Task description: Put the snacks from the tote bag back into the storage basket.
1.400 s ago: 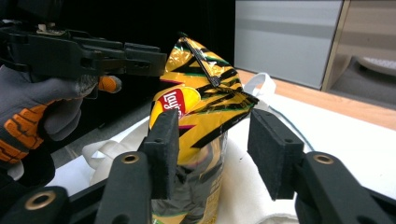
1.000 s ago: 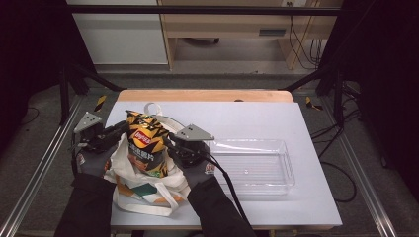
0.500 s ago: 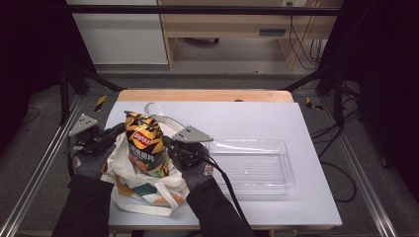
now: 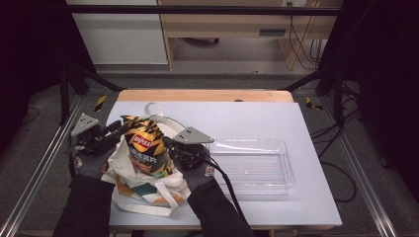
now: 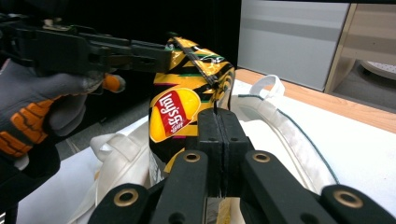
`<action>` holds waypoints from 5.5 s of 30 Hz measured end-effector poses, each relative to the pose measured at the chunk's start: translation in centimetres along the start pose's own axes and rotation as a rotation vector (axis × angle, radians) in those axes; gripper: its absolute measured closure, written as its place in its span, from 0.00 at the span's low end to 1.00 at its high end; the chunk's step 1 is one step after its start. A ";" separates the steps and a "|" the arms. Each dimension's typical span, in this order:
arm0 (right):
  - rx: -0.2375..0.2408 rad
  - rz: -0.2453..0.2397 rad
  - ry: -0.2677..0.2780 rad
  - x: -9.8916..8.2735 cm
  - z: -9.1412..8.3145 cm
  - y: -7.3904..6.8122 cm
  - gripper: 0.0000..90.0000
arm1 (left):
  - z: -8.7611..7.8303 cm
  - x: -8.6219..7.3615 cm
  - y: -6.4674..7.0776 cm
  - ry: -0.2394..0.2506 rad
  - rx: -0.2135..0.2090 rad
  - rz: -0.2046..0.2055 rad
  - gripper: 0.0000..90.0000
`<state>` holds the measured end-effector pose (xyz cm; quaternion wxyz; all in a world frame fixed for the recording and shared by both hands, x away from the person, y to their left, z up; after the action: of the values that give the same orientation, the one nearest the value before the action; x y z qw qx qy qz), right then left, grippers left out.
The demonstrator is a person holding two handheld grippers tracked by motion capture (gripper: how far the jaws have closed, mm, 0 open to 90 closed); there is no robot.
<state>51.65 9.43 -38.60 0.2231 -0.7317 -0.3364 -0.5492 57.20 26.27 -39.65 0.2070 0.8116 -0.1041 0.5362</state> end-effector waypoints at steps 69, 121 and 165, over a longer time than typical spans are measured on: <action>-0.025 0.033 0.073 4.1 -1.2 1.1 1.00 | -4.8 3.1 3.8 0.096 -0.077 0.031 1.00; -0.096 -0.063 0.157 10.2 -10.0 4.9 1.00 | -7.7 7.7 13.6 0.238 -0.170 0.111 1.00; -0.229 -0.010 0.169 6.3 -18.9 11.3 1.00 | -2.4 6.0 23.6 0.187 -0.315 0.154 1.00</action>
<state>48.76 -9.78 -26.46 0.1630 -0.7018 -0.2553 -0.6447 48.41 6.57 -28.02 0.2986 0.7055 -0.2286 0.6008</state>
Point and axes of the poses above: each handheld gripper's, and its own axes: z roughly forward along the jaws, x roughly out of its top, y roughly to its right, the point moved 10 cm from there along z, roughly forward along the jaws, and after that the axes turned 8 degrees about -z, right-handed, at the moved point
